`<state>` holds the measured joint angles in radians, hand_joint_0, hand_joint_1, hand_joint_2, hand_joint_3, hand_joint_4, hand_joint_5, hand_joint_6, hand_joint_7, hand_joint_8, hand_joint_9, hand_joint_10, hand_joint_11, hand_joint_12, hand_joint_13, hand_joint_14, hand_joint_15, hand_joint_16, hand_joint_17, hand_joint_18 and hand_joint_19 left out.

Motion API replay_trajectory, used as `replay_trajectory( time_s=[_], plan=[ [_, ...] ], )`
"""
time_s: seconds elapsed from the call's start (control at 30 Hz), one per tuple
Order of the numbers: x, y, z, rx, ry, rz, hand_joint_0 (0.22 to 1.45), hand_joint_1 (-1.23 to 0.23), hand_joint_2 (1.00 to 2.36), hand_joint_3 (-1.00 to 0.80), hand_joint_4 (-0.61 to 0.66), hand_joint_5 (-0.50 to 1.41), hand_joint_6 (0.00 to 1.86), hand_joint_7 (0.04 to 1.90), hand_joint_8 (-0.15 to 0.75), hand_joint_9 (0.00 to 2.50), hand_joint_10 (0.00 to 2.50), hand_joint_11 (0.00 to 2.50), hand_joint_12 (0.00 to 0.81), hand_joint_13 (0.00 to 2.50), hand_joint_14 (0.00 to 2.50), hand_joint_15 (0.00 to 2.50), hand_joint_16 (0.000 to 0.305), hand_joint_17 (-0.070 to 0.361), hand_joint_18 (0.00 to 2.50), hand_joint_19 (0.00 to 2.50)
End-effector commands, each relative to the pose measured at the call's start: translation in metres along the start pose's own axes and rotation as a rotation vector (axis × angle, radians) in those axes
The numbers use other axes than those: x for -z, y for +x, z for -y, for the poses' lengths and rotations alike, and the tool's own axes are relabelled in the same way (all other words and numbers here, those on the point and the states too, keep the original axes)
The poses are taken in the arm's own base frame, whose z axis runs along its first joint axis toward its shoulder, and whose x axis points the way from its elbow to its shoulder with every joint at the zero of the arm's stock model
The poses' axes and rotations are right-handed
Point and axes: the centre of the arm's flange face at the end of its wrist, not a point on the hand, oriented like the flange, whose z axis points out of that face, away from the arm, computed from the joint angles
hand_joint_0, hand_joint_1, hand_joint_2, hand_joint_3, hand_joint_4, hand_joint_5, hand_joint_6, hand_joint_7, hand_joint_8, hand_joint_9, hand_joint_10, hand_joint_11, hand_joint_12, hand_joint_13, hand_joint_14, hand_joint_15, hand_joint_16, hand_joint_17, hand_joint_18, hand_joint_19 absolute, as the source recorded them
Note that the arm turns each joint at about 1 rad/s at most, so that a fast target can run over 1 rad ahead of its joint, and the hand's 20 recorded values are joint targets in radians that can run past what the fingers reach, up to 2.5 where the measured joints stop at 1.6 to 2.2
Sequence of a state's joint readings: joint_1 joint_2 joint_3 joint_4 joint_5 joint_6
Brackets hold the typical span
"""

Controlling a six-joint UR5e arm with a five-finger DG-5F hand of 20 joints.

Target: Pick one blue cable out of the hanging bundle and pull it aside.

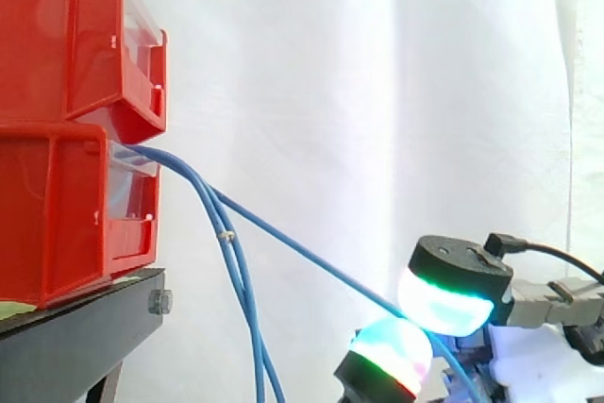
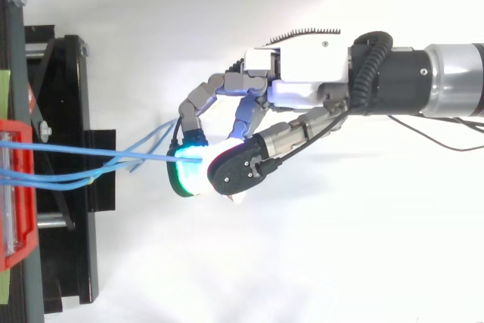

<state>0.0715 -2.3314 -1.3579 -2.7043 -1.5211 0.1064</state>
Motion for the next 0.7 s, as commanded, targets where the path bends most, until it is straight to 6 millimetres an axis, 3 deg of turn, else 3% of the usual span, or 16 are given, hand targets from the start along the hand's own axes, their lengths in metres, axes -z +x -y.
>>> replay_trajectory(
  time_s=[0.0, 0.23, 0.67],
  plan=[
    [0.005, 0.0, 0.011, -0.001, -0.003, 0.009, 0.54, -0.86, 1.35, -0.01, -0.13, -0.05, 0.92, 1.14, 0.29, 1.24, 0.02, 0.5, 0.306, 1.08, 0.02, 0.52, 0.06, 0.135, 0.9, 0.4],
    [0.009, 0.0, 0.024, -0.003, -0.058, 0.04, 0.54, -0.86, 1.35, -0.01, -0.13, -0.05, 0.91, 1.14, 0.29, 1.24, 0.02, 0.51, 0.306, 1.08, 0.02, 0.52, 0.06, 0.136, 0.9, 0.4],
    [0.009, 0.004, 0.027, 0.004, -0.044, 0.037, 0.54, -0.86, 1.36, -0.01, -0.12, -0.05, 0.91, 1.15, 0.289, 1.24, 0.02, 0.51, 0.304, 1.08, 0.02, 0.52, 0.06, 0.135, 0.9, 0.4]
  ],
)
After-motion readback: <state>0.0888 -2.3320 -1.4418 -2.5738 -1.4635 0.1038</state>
